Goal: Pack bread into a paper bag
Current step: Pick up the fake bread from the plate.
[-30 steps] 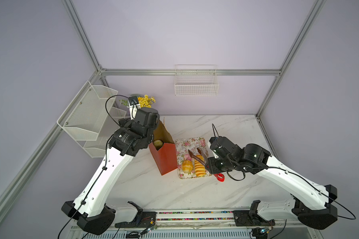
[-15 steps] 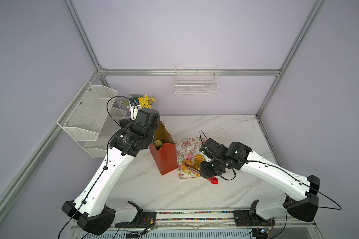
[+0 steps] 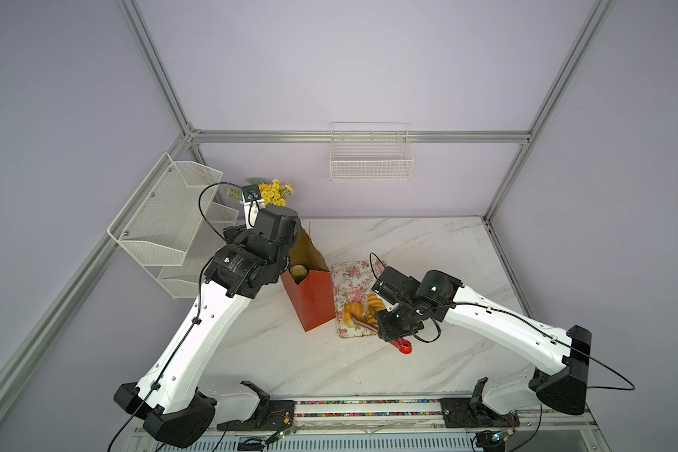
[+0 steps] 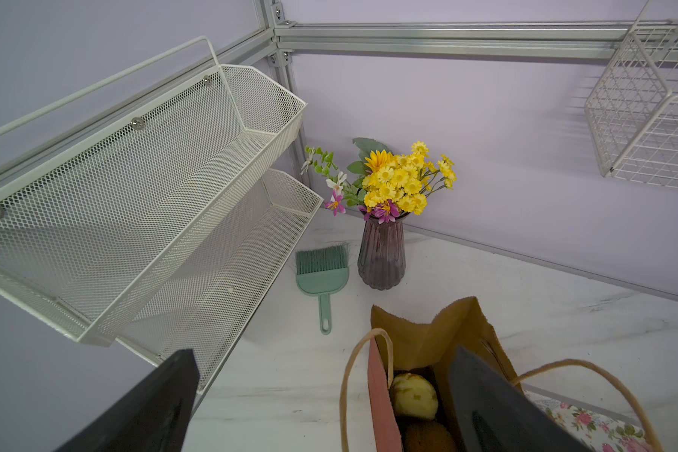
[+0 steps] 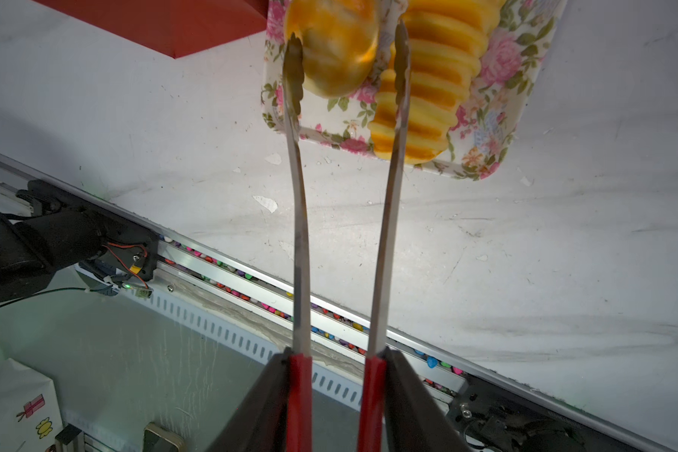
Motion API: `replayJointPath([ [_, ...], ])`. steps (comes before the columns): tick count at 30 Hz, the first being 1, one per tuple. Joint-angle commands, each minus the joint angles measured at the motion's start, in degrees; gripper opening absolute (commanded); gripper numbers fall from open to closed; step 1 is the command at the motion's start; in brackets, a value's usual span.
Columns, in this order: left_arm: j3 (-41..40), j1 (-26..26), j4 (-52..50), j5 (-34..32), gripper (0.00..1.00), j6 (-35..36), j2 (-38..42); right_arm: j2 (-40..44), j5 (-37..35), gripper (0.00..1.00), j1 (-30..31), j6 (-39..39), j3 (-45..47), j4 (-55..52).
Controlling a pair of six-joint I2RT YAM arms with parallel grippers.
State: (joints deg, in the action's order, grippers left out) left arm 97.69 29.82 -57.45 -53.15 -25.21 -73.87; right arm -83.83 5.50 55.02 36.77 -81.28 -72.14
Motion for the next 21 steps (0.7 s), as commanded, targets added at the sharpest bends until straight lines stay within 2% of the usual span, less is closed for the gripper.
replayJointPath([
  [1,1.35,0.33,1.72,-0.62,1.0,1.28,0.59,-0.63,-0.64,0.43,0.2,-0.74,1.11,2.5],
  [10,2.59,0.32,1.82,-0.37,1.0,2.18,-0.01,-0.9,4.07,0.41,0.09,-0.55,2.76,9.14],
  [16,2.02,0.32,1.9,-0.73,1.0,2.27,0.67,-1.69,5.38,0.38,-0.17,0.73,0.57,8.13],
  [21,1.28,0.32,1.99,-0.78,1.0,2.1,1.09,-1.86,6.46,0.24,-0.52,2.19,0.35,8.33],
])
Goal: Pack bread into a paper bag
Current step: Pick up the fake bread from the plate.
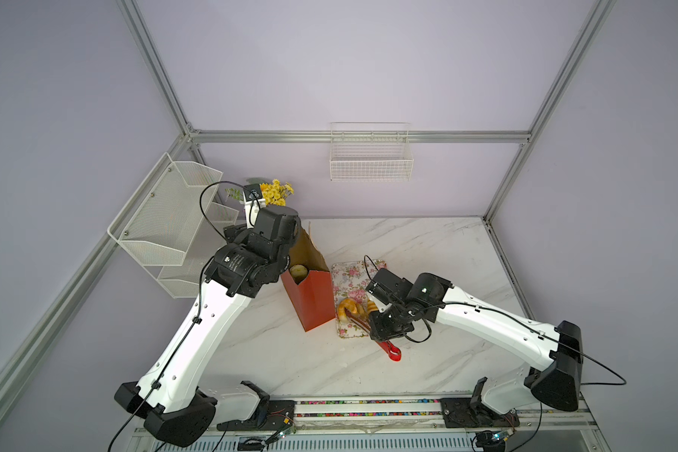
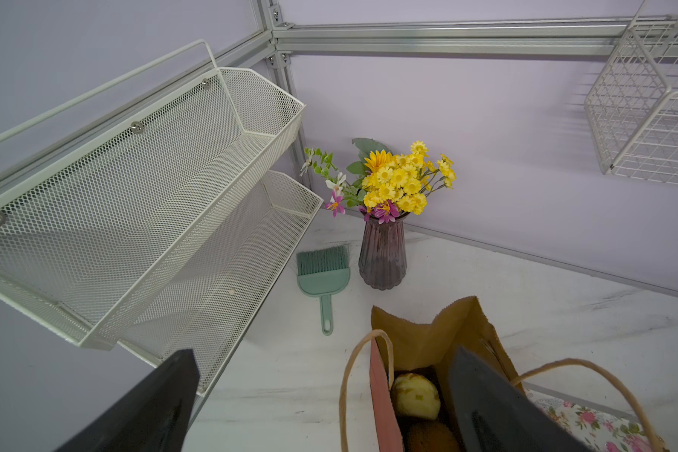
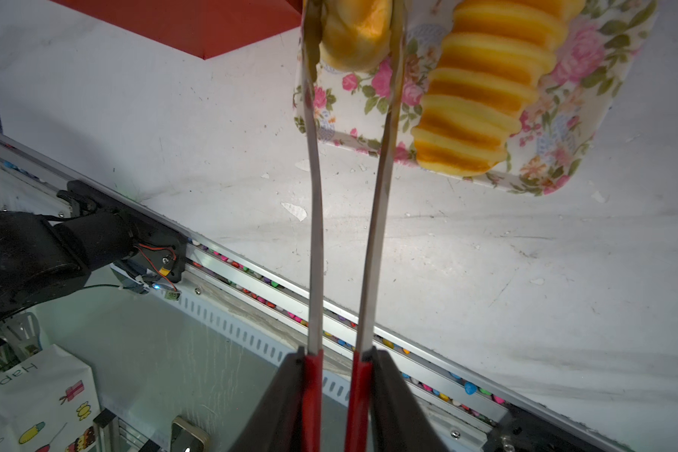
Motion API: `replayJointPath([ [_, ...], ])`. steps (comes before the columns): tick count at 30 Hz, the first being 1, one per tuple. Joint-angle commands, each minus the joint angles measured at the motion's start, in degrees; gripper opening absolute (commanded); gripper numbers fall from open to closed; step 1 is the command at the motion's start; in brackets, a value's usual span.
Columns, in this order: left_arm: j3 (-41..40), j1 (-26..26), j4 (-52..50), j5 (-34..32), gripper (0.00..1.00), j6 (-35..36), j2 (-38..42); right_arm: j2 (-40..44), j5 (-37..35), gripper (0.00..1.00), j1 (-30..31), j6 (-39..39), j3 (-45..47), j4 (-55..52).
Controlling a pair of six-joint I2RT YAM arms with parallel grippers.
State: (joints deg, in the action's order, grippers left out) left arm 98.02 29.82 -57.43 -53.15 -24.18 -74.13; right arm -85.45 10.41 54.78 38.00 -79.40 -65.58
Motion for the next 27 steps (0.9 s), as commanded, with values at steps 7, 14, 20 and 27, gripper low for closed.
replayJointPath([
  [7,0.84,0.32,1.97,-0.73,1.0,0.81,1.44,0.36,-1.42,0.0,-0.56,1.29,-5.06,-1.26],
  [14,0.99,0.32,2.06,-0.4,1.0,0.54,1.44,0.45,-10.42,0.0,-0.56,-2.69,-19.77,-10.19],
  [20,1.1,0.32,2.06,0.41,1.0,0.1,1.27,-5.45,-17.43,0.0,-0.56,-11.28,-44.69,-16.27],
  [27,0.51,0.41,2.06,0.68,1.0,-0.34,2.08,-10.96,-9.9,0.0,-0.55,-17.6,-58.04,-7.79],
])
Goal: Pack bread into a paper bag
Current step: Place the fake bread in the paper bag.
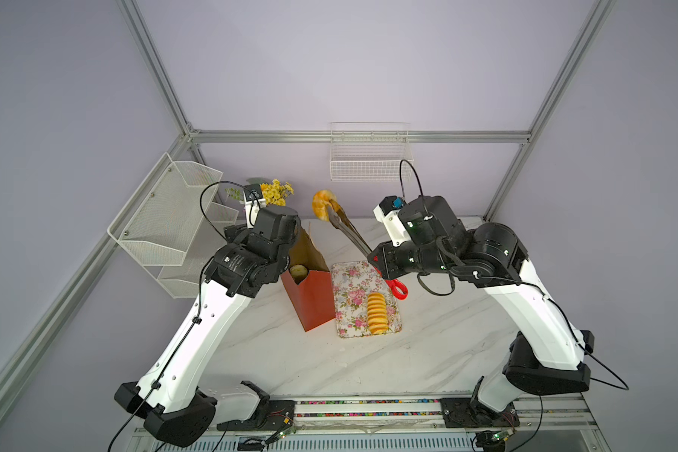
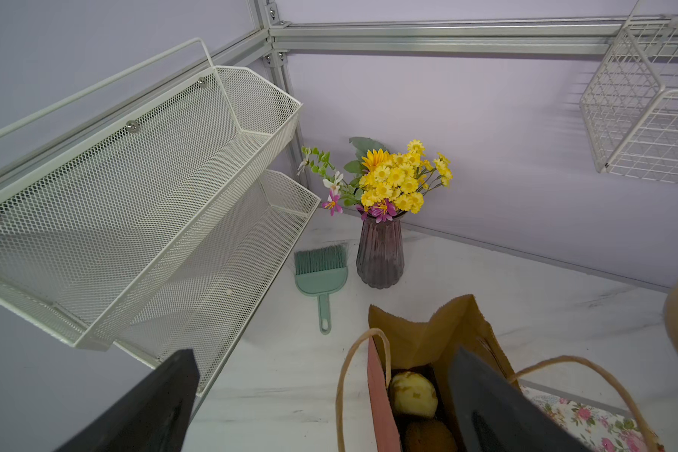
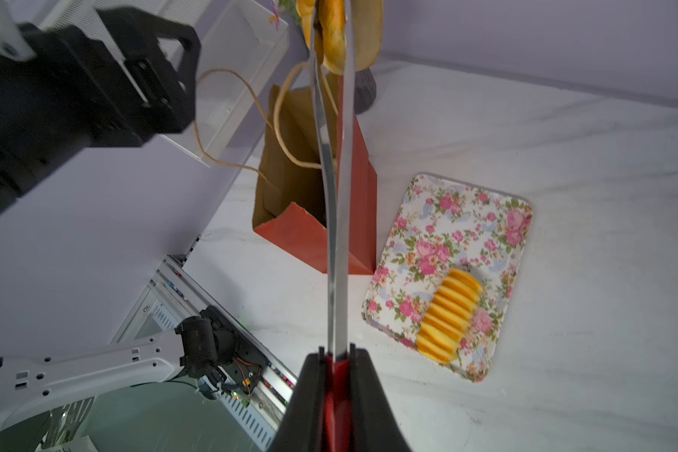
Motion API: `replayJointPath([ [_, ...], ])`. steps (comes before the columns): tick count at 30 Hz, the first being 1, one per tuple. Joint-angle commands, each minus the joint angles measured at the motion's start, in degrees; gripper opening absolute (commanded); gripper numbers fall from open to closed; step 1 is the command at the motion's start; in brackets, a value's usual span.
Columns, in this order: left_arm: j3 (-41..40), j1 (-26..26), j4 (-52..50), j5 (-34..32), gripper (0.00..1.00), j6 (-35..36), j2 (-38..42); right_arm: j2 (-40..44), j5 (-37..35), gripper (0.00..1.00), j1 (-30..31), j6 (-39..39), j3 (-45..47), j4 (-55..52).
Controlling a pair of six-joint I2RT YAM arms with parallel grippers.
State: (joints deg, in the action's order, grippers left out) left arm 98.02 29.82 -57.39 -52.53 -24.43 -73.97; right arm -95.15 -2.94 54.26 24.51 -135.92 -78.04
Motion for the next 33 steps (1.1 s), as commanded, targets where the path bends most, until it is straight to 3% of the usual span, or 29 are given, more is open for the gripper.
replayJointPath([
  [1,0.42,0.41,1.94,-0.07,1.0,-0.1,2.16,-1.31,5.59,0.0,-0.03,-4.14,-1.27,6.54],
  [8,0.24,0.41,1.84,-1.25,1.0,0.51,3.09,-2.45,10.9,0.0,-0.03,-1.82,0.69,7.75],
  [23,0.4,0.41,2.1,-1.1,1.0,0.08,2.7,-1.9,11.54,0.0,-0.03,1.77,7.86,0.81],
  [27,0.9,0.41,2.1,-0.89,1.0,0.17,2.14,-2.05,12.46,0.05,-0.03,1.93,9.51,0.27],
  [33,1.25,0.41,2.1,-0.9,1.0,0.17,1.53,-1.59,12.94,0.24,-0.03,1.25,10.47,1.09],
])
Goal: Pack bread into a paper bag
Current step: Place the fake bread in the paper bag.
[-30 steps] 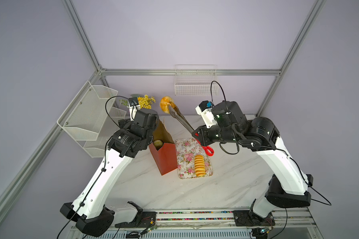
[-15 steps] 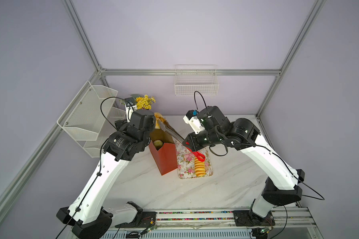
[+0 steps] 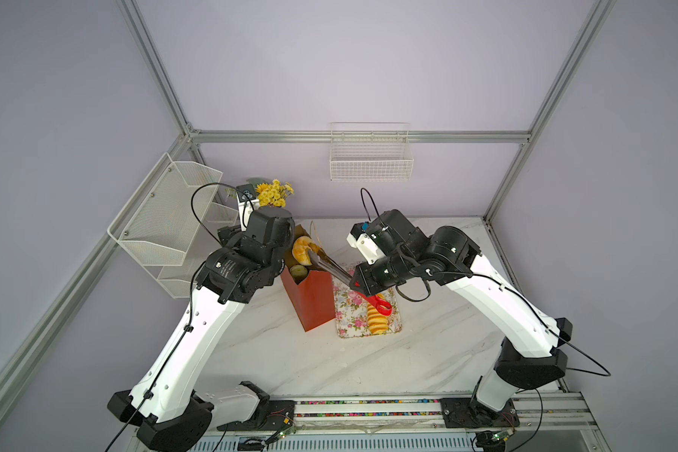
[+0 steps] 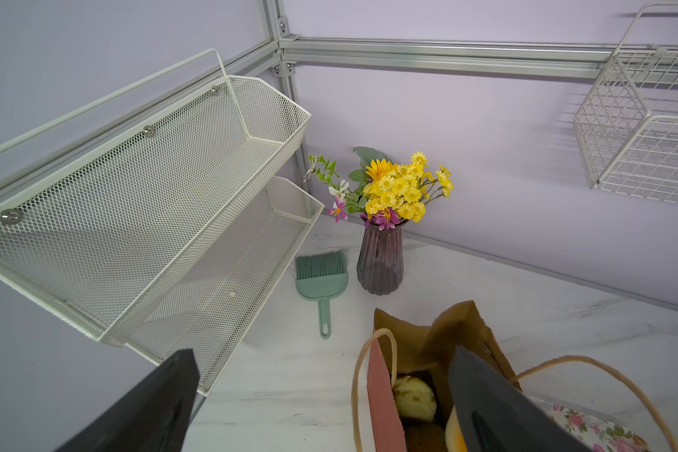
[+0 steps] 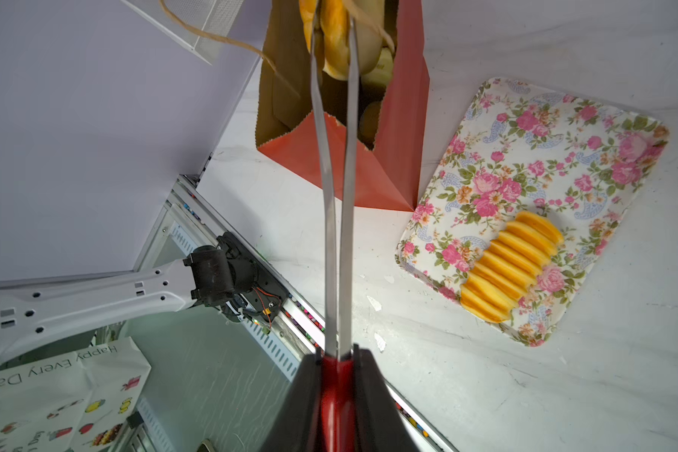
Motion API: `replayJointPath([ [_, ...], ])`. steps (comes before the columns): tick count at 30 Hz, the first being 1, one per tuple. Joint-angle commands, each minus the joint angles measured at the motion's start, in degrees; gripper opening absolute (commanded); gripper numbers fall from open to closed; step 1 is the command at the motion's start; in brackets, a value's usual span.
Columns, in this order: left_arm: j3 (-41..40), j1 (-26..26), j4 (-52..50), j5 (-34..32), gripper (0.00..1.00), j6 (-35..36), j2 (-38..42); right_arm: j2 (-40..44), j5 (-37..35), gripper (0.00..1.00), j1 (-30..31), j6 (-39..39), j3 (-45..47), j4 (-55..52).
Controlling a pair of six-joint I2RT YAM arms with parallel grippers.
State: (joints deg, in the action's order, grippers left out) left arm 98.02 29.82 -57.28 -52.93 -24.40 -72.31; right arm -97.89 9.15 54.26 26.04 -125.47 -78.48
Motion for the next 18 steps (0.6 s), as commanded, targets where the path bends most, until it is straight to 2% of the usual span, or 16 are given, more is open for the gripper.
replayJointPath([
  [1,1.37,0.41,1.99,-0.47,1.0,0.15,-0.28,1.49,0.83,0.26,-0.01,-0.38,0.42,1.99],
  [6,1.48,0.41,2.0,-0.6,1.0,0.31,-0.63,4.08,1.66,0.3,-0.03,-0.88,3.43,6.14],
  [18,1.82,0.41,2.7,-0.18,1.0,0.82,-1.42,10.79,1.93,0.26,-0.03,-1.9,8.63,18.03],
])
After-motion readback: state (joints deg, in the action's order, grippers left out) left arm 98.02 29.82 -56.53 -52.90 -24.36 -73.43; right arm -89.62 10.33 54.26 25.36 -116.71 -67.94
